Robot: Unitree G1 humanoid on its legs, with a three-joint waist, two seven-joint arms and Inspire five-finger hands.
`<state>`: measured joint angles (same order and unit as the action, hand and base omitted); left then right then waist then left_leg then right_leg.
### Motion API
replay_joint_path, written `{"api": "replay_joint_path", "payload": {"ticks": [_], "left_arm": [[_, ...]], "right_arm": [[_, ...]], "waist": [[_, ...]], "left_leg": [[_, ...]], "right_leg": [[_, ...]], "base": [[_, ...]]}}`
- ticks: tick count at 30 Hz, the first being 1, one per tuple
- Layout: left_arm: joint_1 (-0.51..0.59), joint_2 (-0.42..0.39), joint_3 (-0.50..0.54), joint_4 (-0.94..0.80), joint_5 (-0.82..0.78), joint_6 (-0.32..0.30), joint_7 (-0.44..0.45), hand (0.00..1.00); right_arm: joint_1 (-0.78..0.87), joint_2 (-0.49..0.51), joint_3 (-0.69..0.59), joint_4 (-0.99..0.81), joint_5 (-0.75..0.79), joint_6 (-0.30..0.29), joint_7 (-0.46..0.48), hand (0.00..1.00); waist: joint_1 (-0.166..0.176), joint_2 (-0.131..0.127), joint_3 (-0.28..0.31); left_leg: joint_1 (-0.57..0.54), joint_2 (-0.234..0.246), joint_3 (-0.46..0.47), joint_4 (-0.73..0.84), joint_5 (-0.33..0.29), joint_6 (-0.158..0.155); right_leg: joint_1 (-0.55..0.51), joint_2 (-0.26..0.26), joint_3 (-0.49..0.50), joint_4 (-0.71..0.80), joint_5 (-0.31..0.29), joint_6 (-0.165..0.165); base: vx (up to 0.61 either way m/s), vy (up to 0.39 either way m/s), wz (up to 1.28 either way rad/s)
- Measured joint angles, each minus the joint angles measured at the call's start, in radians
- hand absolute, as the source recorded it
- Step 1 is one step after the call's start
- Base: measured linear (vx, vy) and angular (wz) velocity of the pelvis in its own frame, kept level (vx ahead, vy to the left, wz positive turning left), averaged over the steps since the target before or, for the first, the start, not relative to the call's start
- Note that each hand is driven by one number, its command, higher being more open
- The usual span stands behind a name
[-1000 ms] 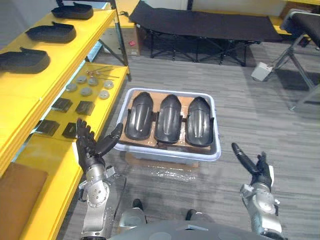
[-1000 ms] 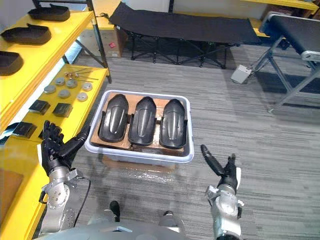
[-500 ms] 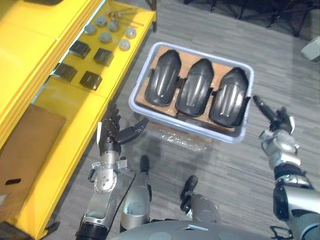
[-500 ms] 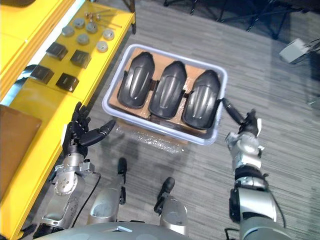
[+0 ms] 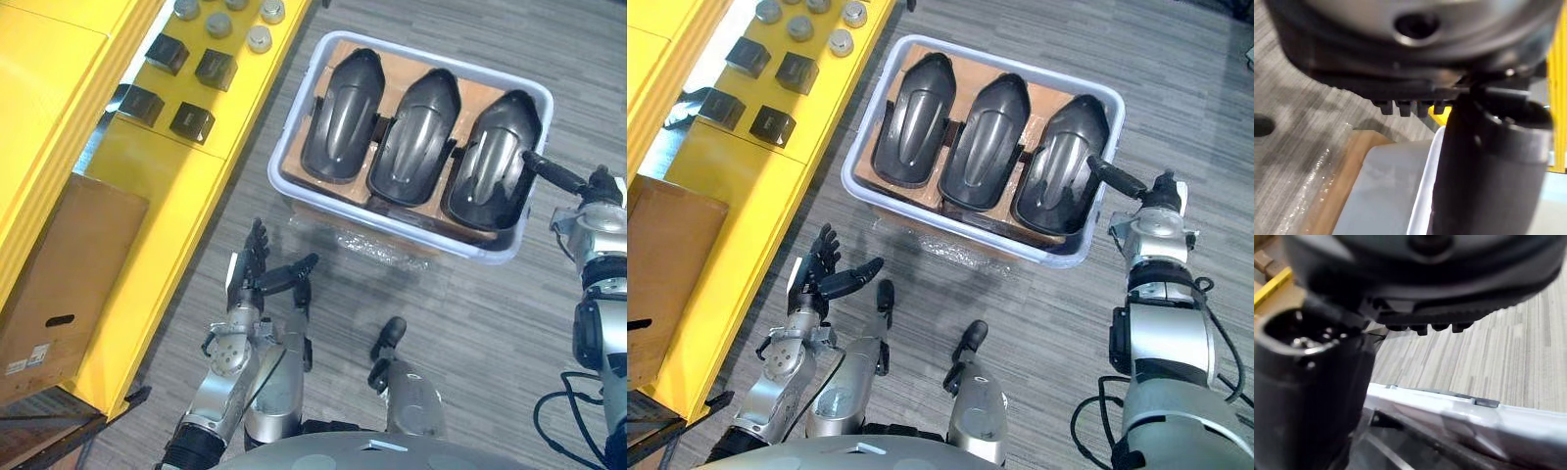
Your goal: Walk over and take three plastic housings, then place them on the shelf
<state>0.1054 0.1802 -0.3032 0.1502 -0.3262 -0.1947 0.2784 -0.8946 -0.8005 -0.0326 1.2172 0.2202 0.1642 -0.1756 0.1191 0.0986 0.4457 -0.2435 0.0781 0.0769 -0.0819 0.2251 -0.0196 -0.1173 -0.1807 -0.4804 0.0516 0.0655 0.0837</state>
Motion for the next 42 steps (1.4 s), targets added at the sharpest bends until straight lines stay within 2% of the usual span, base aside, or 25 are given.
{"api": "replay_joint_path", "payload": {"ticks": [4, 9, 10, 13, 14, 17, 21, 24, 29, 32, 36, 42], "left_arm": [[-0.008, -0.004, -0.024, 0.037, -0.035, 0.0, 0.002, 1.0], [-0.033, -0.016, -0.074, 0.093, -0.141, -0.001, 0.003, 1.0], [-0.049, -0.023, -0.09, 0.121, -0.144, 0.0, 0.003, 1.0], [-0.069, -0.037, -0.111, 0.17, -0.149, 0.0, 0.01, 1.0], [-0.066, -0.037, -0.115, 0.188, -0.155, 0.0, 0.015, 1.0], [-0.062, -0.036, -0.116, 0.217, -0.178, -0.002, 0.021, 1.0], [-0.062, -0.034, -0.119, 0.217, -0.178, -0.037, 0.021, 1.0], [-0.062, -0.034, -0.119, 0.217, -0.175, -0.068, 0.02, 1.0], [-0.061, -0.034, -0.121, 0.217, -0.174, -0.073, 0.021, 1.0], [-0.061, -0.034, -0.121, 0.217, -0.173, -0.073, 0.024, 1.0], [-0.058, -0.034, -0.103, 0.217, -0.174, -0.073, 0.022, 1.0], [-0.056, -0.022, -0.071, 0.208, -0.174, -0.073, 0.001, 1.0]], "right_arm": [[-0.078, -0.043, 0.038, 0.026, -0.023, 0.026, 0.016, 1.0], [-0.169, -0.072, 0.126, 0.07, -0.037, 0.05, 0.038, 1.0], [-0.221, -0.1, 0.163, 0.073, -0.037, 0.055, 0.04, 1.0], [-0.288, -0.149, 0.215, 0.075, -0.044, 0.077, 0.045, 1.0], [-0.307, -0.154, 0.239, 0.075, -0.058, 0.088, 0.056, 0.0], [-0.315, -0.156, 0.273, 0.074, -0.054, 0.103, 0.095, 0.0], [-0.321, -0.231, 0.32, 0.075, -0.06, 0.126, 0.101, 0.0], [-0.321, -0.243, 0.331, 0.077, -0.066, 0.131, 0.107, 0.0], [-0.319, -0.237, 0.34, 0.104, -0.064, 0.136, 0.126, 0.0], [-0.313, -0.194, 0.338, 0.115, -0.056, 0.139, 0.132, 0.0], [-0.313, -0.178, 0.337, 0.116, -0.057, 0.133, 0.133, 0.0], [-0.299, -0.176, 0.317, 0.112, -0.084, 0.066, 0.116, 0.0]], "waist": [[0.001, 0.022, 0.013], [0.021, 0.046, 0.022], [0.027, 0.066, 0.032], [0.047, 0.097, 0.046], [0.053, 0.105, 0.049], [0.075, 0.106, 0.05], [0.076, 0.107, 0.05], [0.069, 0.108, 0.05], [0.067, 0.109, 0.049], [0.056, 0.111, 0.048], [0.061, 0.111, 0.048], [0.052, 0.11, 0.048]], "left_leg": [[-0.027, 0.003, 0.0, 0.0, 0.008, -0.001], [-0.052, 0.002, -0.003, -0.001, 0.011, 0.0], [-0.077, 0.002, -0.01, -0.001, 0.018, 0.001], [-0.113, 0.002, -0.021, -0.001, 0.033, 0.002], [-0.126, 0.002, -0.03, -0.001, 0.038, 0.001], [-0.146, 0.0, -0.039, -0.001, 0.04, 0.001], [-0.161, -0.007, -0.054, -0.001, 0.042, 0.002], [-0.16, -0.002, -0.055, -0.001, 0.045, -0.002], [-0.141, 0.005, -0.056, -0.001, 0.047, -0.005], [-0.133, 0.008, -0.055, -0.002, 0.047, -0.006], [-0.131, 0.011, -0.055, -0.002, 0.047, -0.007], [-0.114, 0.01, -0.054, -0.003, 0.047, -0.007]], "right_leg": [[-0.035, 0.0, 0.004, 0.016, -0.002, -0.003], [-0.069, -0.004, 0.009, 0.031, -0.004, -0.006], [-0.093, -0.005, 0.006, 0.038, -0.004, -0.005], [-0.128, -0.006, -0.002, 0.046, -0.003, -0.005], [-0.139, -0.006, -0.009, 0.051, -0.003, -0.005], [-0.155, -0.007, -0.016, 0.051, -0.003, -0.006], [-0.159, -0.011, -0.032, 0.05, -0.004, -0.006], [-0.161, -0.008, -0.029, 0.049, -0.004, -0.006], [-0.154, 0.0, -0.011, 0.049, -0.005, -0.008], [-0.143, 0.003, -0.01, 0.041, -0.003, -0.01], [-0.134, 0.01, -0.011, 0.023, 0.01, -0.014], [-0.105, 0.014, -0.013, -0.005, 0.029, -0.012]], "base": [[0.0, -0.004, -0.01], [-0.01, -0.007, -0.01], [-0.04, -0.008, 0.05], [-0.04, -0.02, 0.08], [-0.01, -0.036, 0.12], [0.02, -0.036, 0.1], [0.02, -0.009, 0.12], [0.0, -0.022, -0.05], [-0.01, -0.044, -0.12], [-0.02, -0.022, -0.02], [0.0, 0.0, 0.0], [0.0, 0.0, 0.0]]}}
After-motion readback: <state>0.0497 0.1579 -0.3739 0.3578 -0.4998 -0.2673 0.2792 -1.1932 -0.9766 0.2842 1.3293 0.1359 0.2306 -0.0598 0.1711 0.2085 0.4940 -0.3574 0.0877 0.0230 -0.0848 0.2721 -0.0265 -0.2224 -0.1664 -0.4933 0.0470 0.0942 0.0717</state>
